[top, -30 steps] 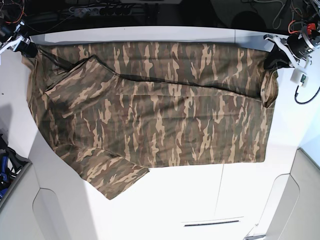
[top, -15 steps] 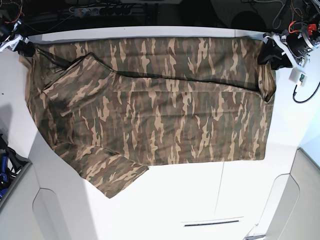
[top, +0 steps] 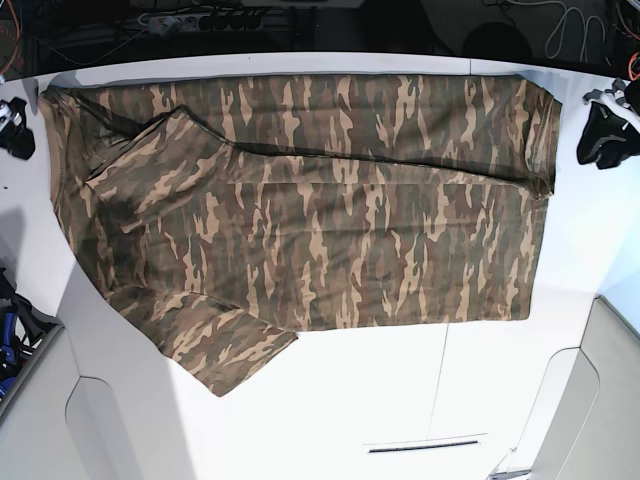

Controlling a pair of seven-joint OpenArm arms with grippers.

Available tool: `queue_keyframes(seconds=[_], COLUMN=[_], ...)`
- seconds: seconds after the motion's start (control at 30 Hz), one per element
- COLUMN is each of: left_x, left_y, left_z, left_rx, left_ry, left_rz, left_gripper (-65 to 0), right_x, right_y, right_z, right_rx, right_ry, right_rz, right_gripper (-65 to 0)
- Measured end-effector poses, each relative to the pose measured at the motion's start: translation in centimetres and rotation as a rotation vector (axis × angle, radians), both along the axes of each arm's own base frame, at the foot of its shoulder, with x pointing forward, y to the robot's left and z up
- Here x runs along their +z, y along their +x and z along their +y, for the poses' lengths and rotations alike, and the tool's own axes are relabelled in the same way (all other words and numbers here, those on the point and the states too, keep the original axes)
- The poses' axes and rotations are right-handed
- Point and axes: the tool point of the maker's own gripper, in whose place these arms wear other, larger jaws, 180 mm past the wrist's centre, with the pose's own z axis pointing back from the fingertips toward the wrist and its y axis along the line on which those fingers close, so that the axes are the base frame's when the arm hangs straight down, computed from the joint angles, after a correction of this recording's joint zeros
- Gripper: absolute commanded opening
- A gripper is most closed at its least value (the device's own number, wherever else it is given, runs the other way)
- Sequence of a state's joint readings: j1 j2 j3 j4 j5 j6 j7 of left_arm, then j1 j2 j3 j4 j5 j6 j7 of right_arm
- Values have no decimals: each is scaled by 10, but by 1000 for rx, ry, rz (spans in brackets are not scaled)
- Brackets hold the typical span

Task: Fold the T-shirt properly
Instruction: 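Open both grippers and release the folded shirt edge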

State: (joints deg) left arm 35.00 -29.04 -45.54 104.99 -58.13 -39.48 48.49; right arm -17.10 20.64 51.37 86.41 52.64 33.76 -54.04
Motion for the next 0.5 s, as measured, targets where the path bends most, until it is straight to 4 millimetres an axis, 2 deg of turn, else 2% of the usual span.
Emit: queue_keyframes(seconds=[0.17, 0.3, 0.5], left_x=[19, 31, 45], left_y=[21, 38, 62], left_z=[6, 10, 25], left_rx=[15, 21, 51], left_ry=[10, 41, 45], left_rz=[-88, -145, -229], left_gripper=[-342, -288, -288], right_x=[22, 37, 47], right_y=[42, 69, 114], right_z=[-7, -7, 8], right_rx=[-15, -11, 46], right_ry=[-52, -86, -150], right_rz=[-97, -157, -192], right_gripper=[-320, -320, -320])
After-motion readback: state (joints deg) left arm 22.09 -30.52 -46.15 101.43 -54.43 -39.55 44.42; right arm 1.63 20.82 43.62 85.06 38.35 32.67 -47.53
